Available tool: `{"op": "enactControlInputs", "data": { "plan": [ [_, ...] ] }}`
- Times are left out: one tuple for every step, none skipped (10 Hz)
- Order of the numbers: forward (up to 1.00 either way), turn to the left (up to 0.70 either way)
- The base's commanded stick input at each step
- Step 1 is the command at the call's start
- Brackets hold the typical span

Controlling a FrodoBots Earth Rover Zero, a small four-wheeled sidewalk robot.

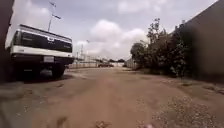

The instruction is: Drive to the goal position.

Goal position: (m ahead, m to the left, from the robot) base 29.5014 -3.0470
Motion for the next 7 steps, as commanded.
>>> {"op": "enactControlInputs", "data": {
  "plan": [
    [0.70, 0.00],
    [0.70, 0.00],
    [0.70, 0.00],
    [0.70, 0.00],
    [0.70, 0.00],
    [0.70, 0.00],
    [0.70, 0.00]
  ]
}}
